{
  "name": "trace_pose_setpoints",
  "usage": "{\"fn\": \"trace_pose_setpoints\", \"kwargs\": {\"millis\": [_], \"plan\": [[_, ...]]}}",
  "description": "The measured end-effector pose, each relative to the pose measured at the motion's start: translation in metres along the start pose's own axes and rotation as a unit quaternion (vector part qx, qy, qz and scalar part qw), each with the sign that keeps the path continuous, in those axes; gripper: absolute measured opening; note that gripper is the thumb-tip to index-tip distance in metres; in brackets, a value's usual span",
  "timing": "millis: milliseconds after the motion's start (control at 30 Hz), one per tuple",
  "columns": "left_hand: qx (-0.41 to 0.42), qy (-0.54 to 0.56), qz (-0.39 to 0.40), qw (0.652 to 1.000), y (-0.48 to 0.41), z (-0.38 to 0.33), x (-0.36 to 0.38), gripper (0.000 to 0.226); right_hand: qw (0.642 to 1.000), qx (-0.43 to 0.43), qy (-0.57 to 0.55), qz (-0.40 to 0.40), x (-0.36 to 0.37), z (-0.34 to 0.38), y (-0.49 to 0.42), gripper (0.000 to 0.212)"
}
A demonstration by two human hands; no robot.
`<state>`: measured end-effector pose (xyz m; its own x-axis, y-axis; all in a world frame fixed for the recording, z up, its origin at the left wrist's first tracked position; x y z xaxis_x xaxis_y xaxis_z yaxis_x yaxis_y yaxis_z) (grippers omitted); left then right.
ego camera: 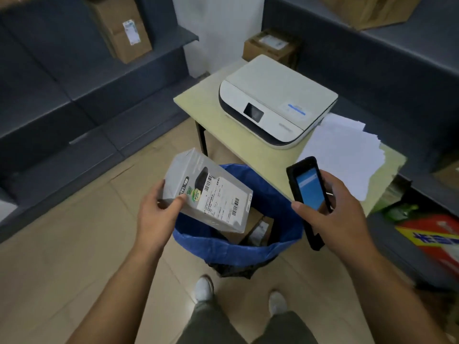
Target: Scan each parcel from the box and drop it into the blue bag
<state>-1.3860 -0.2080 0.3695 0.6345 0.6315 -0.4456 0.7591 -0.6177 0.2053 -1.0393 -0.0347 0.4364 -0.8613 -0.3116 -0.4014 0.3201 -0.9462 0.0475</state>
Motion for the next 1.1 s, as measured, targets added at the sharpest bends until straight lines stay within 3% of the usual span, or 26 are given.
{"fn": "trace_pose_setpoints", "kwargs": {"millis": [133, 333, 567, 700, 867, 933, 1100], "plan": [[0.02, -0.058, 0.063, 0.996, -0.04, 0.014, 0.039, 0.084, 0.999, 0.027, -0.006, -0.045, 0.012, -0.022, 0.0, 0.068], [0.062, -0.155, 0.125, 0.978, -0.093, 0.043, 0.129, 0.088, 0.995, 0.072, -0.005, -0.07, 0.025, -0.094, -0.006, 0.073], [0.097, -0.243, 0.222, 0.939, -0.135, 0.128, 0.271, 0.075, 0.99, 0.108, 0.004, -0.086, 0.033, -0.213, -0.015, 0.083], [0.102, -0.303, 0.262, 0.91, -0.138, 0.17, 0.338, 0.076, 0.99, 0.118, 0.002, -0.074, 0.04, -0.259, -0.018, 0.071], [0.159, -0.388, 0.365, 0.831, -0.102, 0.195, 0.401, 0.073, 0.991, 0.121, 0.0, -0.059, 0.041, -0.279, -0.019, 0.071], [0.171, -0.382, 0.374, 0.827, -0.091, 0.193, 0.411, 0.066, 0.99, 0.128, -0.006, -0.055, 0.039, -0.281, -0.02, 0.074], [0.187, -0.342, 0.333, 0.859, -0.093, 0.157, 0.396, 0.057, 0.991, 0.12, -0.005, -0.062, 0.026, -0.271, -0.028, 0.08]]}}
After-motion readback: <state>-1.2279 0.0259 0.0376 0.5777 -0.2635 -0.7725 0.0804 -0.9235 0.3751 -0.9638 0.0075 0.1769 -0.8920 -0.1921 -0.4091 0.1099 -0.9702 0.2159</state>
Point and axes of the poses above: each hand's wrist, its own y-axis away from the middle knuckle, its own x-axis out of the palm, z = x × y, the point moved 10 cm from there along -y, towards the middle knuckle, and after that the axes turned 4 degrees about -y, right-handed, at the moved point
